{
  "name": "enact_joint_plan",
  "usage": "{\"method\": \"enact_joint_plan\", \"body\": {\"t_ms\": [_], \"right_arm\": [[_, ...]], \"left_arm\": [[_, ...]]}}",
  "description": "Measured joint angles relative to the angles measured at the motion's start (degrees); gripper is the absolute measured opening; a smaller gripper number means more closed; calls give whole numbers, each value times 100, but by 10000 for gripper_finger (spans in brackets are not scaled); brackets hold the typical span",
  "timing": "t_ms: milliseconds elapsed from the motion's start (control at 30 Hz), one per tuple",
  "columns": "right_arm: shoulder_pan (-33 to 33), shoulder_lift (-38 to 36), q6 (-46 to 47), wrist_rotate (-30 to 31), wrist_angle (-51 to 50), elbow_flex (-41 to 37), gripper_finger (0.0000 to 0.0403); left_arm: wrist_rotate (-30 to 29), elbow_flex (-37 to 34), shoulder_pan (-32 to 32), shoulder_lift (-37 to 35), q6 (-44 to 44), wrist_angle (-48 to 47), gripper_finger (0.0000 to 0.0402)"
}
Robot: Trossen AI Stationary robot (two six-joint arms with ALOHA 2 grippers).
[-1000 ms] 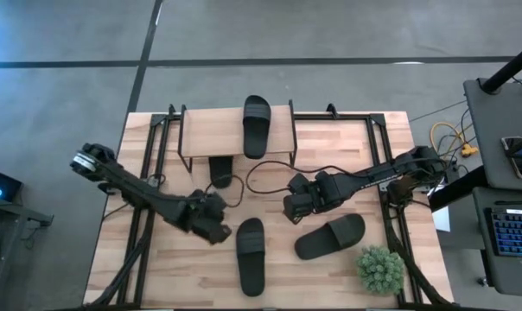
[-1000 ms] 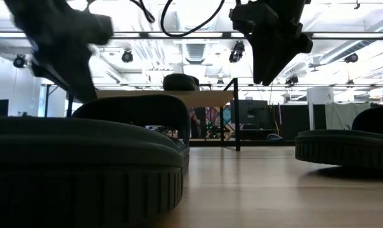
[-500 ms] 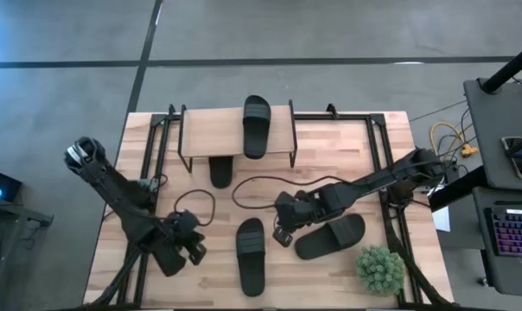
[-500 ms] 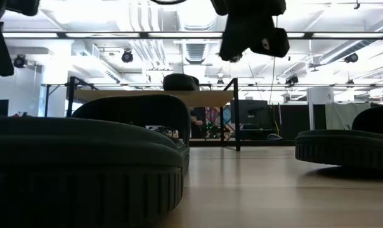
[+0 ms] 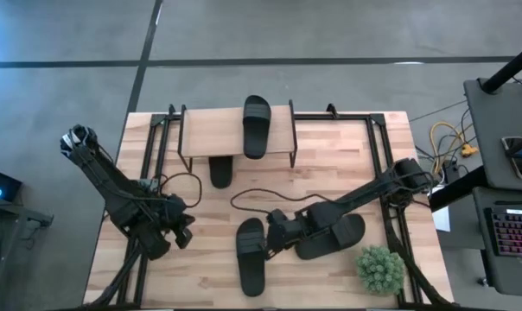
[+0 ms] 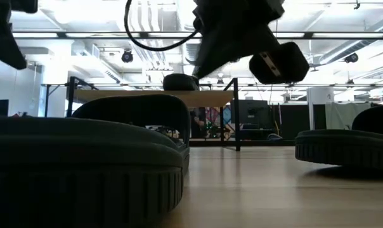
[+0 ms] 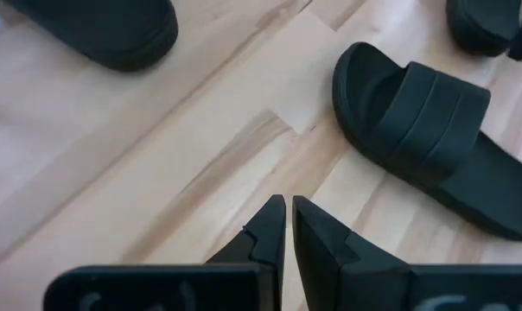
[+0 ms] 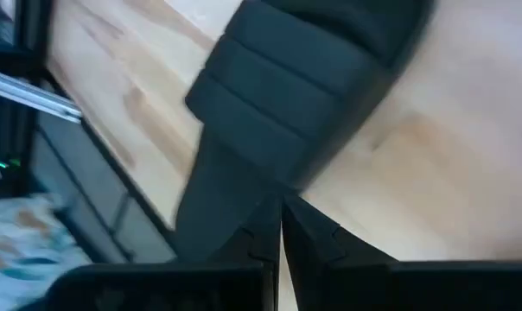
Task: Pick and place slides into the shelf
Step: Put the small black slide on the shelf
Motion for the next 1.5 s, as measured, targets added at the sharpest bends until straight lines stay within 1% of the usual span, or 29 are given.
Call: {"method": "enact_joint_plan", "body": {"t_ms": [100,300,400,600,800,967,1233,1500], "right_arm": [[62,66,490,36,224,4,9],[237,215,1326,52,229,93,9],[386,428,1682,10,392,236,9],[637,1045,2158,-103,462,752,9],[811,1552,2167,-372,470,1383,9],[898,1772,2142,-390,445,1723,9],[884,1908,2168,-221,452,1820,9],[889,1908,2129,-207,441,1808,9]], "left_arm": [[28,-233,-4,-322,237,20,10],[29,-636,-2,-916,679,8,10],[29,-811,-2,-1169,895,29,10],[34,-1067,0,-1539,964,39,10],[40,-1175,0,-1726,1123,6,10],[80,-1338,0,-1858,1121,22,10],[119,-1374,-2,-2008,1216,23,10],[117,-1374,0,-2247,1262,19,10]]}}
